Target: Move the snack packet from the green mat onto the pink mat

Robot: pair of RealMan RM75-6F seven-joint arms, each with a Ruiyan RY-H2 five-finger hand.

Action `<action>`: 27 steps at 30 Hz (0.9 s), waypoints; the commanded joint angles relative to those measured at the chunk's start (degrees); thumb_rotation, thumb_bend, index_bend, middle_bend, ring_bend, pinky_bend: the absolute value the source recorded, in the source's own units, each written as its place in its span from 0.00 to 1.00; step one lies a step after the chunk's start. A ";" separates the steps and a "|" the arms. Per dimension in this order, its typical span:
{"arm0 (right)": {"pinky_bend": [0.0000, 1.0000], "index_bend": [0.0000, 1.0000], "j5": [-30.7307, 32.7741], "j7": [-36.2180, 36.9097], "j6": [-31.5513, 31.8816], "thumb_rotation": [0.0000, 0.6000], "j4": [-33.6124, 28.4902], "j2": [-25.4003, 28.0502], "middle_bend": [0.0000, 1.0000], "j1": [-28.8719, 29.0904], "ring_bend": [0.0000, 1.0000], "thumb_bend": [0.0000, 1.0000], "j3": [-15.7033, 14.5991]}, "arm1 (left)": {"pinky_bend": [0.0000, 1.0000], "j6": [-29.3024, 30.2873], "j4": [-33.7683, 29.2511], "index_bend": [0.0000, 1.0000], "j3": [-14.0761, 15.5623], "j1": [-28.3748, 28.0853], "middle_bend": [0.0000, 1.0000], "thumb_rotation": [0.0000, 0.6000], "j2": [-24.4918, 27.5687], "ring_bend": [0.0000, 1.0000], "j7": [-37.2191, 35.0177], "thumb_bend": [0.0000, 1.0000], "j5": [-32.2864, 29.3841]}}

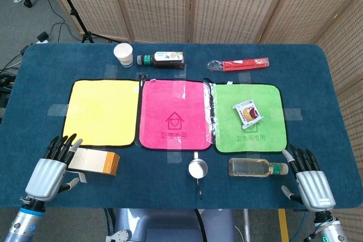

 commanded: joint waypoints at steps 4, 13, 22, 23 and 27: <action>0.00 0.00 0.01 0.31 0.10 1.00 0.35 -0.06 0.00 -0.05 0.00 0.26 -0.01 | 0.00 -0.61 0.12 0.00 0.06 -0.14 0.00 1.00 -0.24 0.00 0.34 0.07 -0.47; 0.00 0.00 -0.36 0.39 0.20 1.00 -0.23 0.25 0.00 -0.01 0.00 0.26 -0.12 | 0.00 1.00 -0.12 0.00 0.16 0.20 0.00 1.00 0.02 0.00 -0.50 0.07 1.00; 0.00 0.00 -0.43 0.48 -0.07 1.00 -0.39 0.47 0.00 -0.04 0.00 0.26 -0.45 | 0.00 0.79 -0.08 0.00 0.29 0.25 0.00 1.00 0.26 0.00 -0.64 0.07 0.81; 0.00 0.00 -0.49 0.60 -0.06 1.00 -0.36 0.53 0.00 -0.02 0.00 0.26 -0.46 | 0.00 0.81 -0.15 0.00 0.24 0.25 0.00 1.00 0.24 0.00 -0.44 0.07 0.81; 0.00 0.00 -0.30 1.08 0.07 1.00 -0.32 0.76 0.00 -0.12 0.00 0.26 -0.41 | 0.00 0.89 -0.24 0.00 0.32 0.28 0.00 1.00 0.06 0.00 -0.02 0.07 1.09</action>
